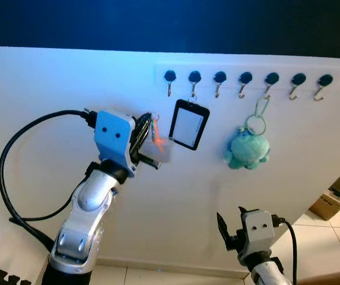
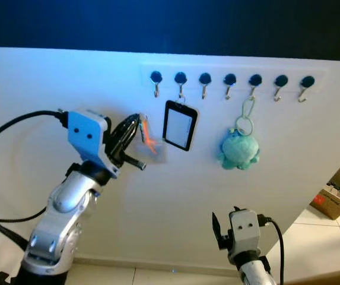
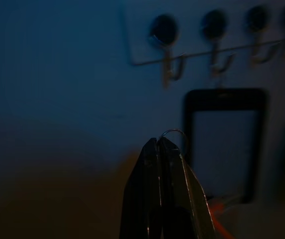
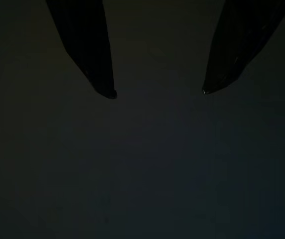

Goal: Hang keys on a hook

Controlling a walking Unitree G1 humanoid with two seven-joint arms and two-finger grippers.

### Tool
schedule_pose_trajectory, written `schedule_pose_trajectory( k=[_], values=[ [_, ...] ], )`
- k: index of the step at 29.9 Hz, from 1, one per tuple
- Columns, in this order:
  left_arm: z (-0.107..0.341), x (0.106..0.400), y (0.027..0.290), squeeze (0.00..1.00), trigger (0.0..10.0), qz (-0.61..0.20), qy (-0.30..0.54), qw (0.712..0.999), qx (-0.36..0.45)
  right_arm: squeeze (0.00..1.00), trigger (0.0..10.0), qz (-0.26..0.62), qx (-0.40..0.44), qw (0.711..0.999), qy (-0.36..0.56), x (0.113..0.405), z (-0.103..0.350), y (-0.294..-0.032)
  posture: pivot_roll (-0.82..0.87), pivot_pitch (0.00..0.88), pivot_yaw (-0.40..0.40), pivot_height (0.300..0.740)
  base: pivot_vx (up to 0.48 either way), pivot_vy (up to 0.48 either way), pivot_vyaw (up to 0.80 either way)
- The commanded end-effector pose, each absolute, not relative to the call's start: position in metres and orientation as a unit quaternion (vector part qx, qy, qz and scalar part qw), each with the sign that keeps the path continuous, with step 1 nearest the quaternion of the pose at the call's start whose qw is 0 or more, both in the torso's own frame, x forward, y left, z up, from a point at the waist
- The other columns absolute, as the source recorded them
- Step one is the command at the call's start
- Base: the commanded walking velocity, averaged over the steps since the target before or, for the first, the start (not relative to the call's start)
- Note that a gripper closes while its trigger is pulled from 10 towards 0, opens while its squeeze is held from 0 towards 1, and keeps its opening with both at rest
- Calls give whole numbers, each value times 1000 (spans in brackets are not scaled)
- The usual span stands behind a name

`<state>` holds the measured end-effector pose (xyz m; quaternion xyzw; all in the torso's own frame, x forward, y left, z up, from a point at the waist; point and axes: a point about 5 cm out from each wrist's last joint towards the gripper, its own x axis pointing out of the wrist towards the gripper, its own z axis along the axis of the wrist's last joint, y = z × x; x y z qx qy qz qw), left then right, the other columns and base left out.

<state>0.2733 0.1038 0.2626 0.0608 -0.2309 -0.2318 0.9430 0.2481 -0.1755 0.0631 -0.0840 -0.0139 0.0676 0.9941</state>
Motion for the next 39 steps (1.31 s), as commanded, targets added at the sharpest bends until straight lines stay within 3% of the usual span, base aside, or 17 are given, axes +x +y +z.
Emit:
schedule_pose_trajectory(
  k=[1, 12, 16, 21, 39],
  values=[
    [263, 269, 103, 0, 10000, -247, -229, 940, 62, 0, 10000, 77, -90, 993, -21, 246, 65, -173, 78, 151, 4, 740, 0, 0, 0],
    [277, 269, 105, 0, 10000, -254, -234, 938, 24, 0, 10000, 147, -132, 968, -157, 242, 133, -152, 63, 163, 21, 740, 0, 0, 0],
    [282, 267, 105, 0, 10000, -291, -233, 927, 26, 0, 10000, 194, -143, 949, -205, 245, 160, -139, 61, 163, 26, 740, 0, 0, 0],
    [285, 257, 103, 0, 10000, -337, -229, 913, 35, 0, 10000, 222, -142, 944, -196, 242, 161, -135, 73, 166, 20, 740, 0, 0, 0],
    [313, 263, 98, 0, 10000, -335, -263, 905, 2, 0, 10000, 240, -147, 931, -231, 249, 184, -118, 80, 163, 15, 740, 0, 0, 0]
  ],
)
